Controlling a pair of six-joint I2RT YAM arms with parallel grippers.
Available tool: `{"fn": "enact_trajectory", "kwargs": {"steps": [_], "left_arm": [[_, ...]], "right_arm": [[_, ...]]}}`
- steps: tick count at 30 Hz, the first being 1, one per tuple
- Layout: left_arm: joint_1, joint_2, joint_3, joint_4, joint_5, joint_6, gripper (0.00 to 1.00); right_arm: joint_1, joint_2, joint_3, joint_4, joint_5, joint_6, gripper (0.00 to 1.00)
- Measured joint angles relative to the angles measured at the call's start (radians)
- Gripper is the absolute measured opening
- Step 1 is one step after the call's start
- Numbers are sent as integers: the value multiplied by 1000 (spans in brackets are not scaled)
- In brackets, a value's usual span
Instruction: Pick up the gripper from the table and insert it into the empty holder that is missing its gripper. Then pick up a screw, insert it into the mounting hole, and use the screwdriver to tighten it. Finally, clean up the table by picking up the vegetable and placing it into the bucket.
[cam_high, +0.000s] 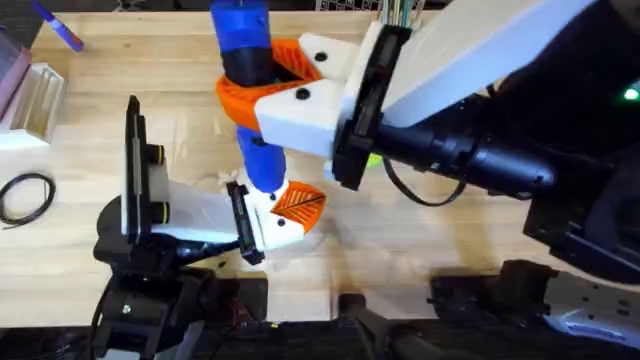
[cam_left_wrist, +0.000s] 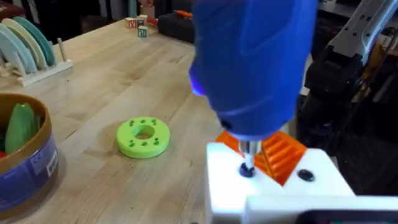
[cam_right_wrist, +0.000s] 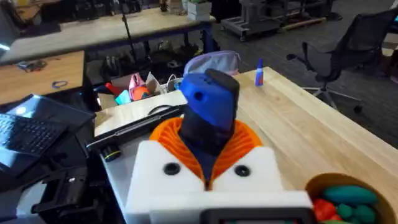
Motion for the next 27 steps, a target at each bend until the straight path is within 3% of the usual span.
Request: {"fn": "enact_trajectory", "kwargs": {"steps": [27], "left_arm": [[0, 0, 0, 0, 0, -2, 5]], "right_arm": [[-1, 10, 0, -18, 0, -11, 20]]}}
